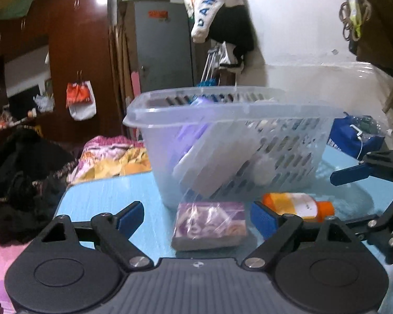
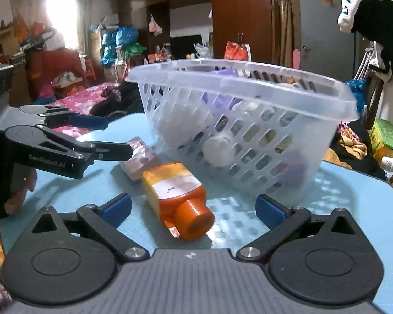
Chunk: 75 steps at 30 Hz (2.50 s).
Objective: Organize objects
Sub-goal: 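Grasp the purple-wrapped box with the left gripper while the right gripper grasps the orange-capped bottle, then carry the purple box and orange bottle over the basket and open both grippers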
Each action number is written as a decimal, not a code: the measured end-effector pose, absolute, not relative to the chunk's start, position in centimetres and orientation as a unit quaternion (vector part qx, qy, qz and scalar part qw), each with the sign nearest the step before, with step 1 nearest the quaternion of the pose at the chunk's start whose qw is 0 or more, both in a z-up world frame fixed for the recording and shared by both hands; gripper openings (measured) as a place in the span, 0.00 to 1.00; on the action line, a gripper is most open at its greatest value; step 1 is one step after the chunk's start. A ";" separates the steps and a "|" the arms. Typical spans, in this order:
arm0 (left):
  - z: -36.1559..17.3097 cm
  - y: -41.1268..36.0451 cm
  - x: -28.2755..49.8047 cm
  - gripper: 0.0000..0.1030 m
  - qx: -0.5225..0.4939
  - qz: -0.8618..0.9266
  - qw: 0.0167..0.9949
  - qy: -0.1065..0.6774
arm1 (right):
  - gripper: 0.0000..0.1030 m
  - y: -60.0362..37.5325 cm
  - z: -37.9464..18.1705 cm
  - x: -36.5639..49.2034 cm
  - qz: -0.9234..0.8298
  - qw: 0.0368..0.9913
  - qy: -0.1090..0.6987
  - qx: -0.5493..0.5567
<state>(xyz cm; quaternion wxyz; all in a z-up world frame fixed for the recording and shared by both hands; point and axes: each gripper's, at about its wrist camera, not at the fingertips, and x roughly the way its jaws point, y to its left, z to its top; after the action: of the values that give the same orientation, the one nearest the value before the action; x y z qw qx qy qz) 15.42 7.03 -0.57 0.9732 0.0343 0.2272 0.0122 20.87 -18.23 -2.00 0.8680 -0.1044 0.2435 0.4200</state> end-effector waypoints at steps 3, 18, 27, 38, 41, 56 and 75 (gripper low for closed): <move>-1.2 7.4 15.7 0.88 0.042 0.016 0.970 0.240 | 1.00 -17.7 -2.4 21.2 0.419 0.864 0.257 -0.109; -2.7 6.1 17.5 0.88 0.065 0.012 0.956 0.284 | 0.54 -18.0 -2.6 20.8 0.442 0.850 0.268 -0.099; -2.8 5.2 16.3 0.79 0.093 0.008 0.954 0.284 | 0.51 -19.2 -2.3 19.9 0.424 0.863 0.250 -0.111; -2.4 3.7 14.5 0.39 0.113 0.013 0.960 0.256 | 0.51 -20.0 -1.9 19.6 0.411 0.876 0.224 -0.112; -1.8 3.5 14.1 0.39 0.113 0.008 0.964 0.242 | 0.51 -20.4 -1.4 19.5 0.412 0.879 0.214 -0.107; 2.6 0.9 11.3 0.39 0.114 -0.008 0.980 0.164 | 0.51 -24.1 2.8 17.8 0.408 0.899 0.142 -0.067; 12.4 2.1 23.5 0.39 0.091 0.074 0.978 0.170 | 0.51 -19.2 9.1 26.1 0.336 0.935 0.104 -0.050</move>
<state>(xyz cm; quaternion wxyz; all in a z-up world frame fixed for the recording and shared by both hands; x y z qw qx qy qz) 23.54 2.07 12.36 0.9784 0.0912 0.1699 0.0745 26.06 -19.16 9.11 0.9346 -0.0504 0.1044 0.3363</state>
